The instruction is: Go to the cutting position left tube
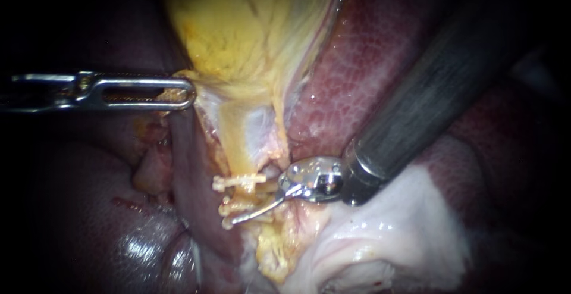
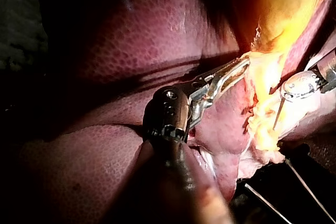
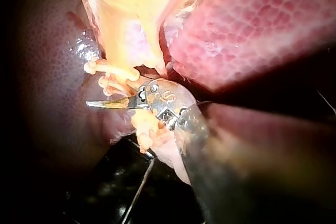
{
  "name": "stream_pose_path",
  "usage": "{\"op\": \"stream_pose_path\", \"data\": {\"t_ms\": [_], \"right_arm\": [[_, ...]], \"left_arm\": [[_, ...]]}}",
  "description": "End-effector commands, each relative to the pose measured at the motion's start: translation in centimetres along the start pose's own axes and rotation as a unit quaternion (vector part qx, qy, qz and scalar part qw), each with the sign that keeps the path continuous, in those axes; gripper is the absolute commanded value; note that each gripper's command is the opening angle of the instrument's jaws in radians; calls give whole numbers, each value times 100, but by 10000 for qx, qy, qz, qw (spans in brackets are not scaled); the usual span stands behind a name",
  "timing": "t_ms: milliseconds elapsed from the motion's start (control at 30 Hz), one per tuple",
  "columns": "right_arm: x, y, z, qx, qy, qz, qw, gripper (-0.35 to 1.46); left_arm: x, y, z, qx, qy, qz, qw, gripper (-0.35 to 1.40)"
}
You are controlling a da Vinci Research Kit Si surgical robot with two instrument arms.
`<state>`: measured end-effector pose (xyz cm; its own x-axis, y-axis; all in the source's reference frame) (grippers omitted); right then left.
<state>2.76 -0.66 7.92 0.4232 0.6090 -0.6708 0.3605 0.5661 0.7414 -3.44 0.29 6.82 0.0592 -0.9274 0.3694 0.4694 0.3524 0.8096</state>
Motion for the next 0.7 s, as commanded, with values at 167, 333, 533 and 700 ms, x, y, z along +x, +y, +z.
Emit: {"op": "stream_pose_path", "data": {"t_ms": [167,333,533,700], "right_arm": [[2,3,6,92,48,189,9998,123],[1,6,11,121,67,352,9993,122],[1,9,13,133,96,437,9989,122],[1,9,13,136,94,436,9989,120]], "left_arm": [[0,1,4,-18,-11,-4,10000,-35],[-1,0,6,-23,-14,-6,10000,-35],[-1,0,7,-11,-9,-6,10000,-35],[-1,0,7,-12,-10,-6,10000,-35]]}}
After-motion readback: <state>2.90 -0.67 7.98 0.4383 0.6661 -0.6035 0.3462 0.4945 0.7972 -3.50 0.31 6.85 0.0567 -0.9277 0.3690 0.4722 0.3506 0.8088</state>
